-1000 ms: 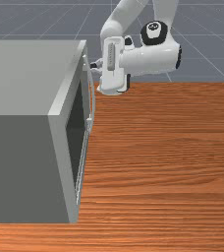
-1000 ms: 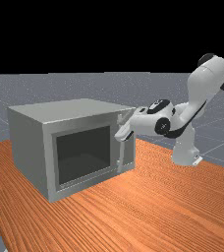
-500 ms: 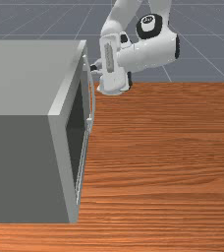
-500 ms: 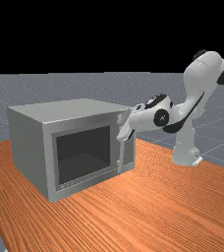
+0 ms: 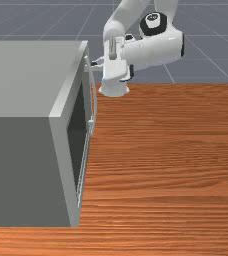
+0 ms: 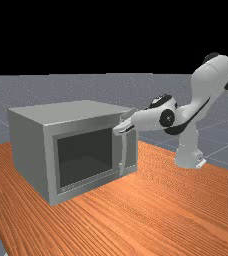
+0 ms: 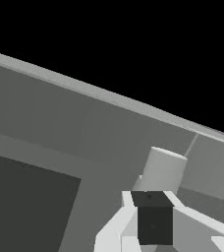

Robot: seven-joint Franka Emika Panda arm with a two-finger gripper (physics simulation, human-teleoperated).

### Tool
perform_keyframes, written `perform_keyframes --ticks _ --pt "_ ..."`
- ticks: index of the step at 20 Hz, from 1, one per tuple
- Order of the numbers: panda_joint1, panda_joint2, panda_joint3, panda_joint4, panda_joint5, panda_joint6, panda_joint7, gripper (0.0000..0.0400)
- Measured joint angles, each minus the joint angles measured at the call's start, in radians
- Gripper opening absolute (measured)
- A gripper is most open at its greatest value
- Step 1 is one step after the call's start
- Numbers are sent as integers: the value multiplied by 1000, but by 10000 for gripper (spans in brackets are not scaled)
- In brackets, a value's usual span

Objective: Open the microwave

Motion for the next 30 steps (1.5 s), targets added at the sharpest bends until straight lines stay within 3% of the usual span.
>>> perform_keyframes --ticks 6,7,8,11,12,15,16,17,18,20,22,23,24,27,30 --pt "-4 77 1 -29 -7 54 172 0" --pt "17 40 -15 -51 -17 101 154 6" --pt "21 80 -25 -63 -3 156 286 13" --pt "-13 71 14 -44 15 134 244 4" --pt "8 186 12 -91 -114 206 376 13" --pt "-2 158 18 -74 -64 180 321 7" --pt "-36 195 44 -31 -15 116 358 138" --pt "-69 237 65 12 1 40 347 236" --pt "-58 228 54 -3 -4 44 333 305" --pt "-33 201 28 -41 -25 76 322 363" --pt "-57 238 50 -23 -22 13 300 385" --pt "-61 171 48 -9 27 -6 227 381" --pt "-47 151 40 -30 30 13 234 397" --pt "-64 157 68 -42 35 27 240 380" --pt "-138 194 118 28 71 1 215 365"
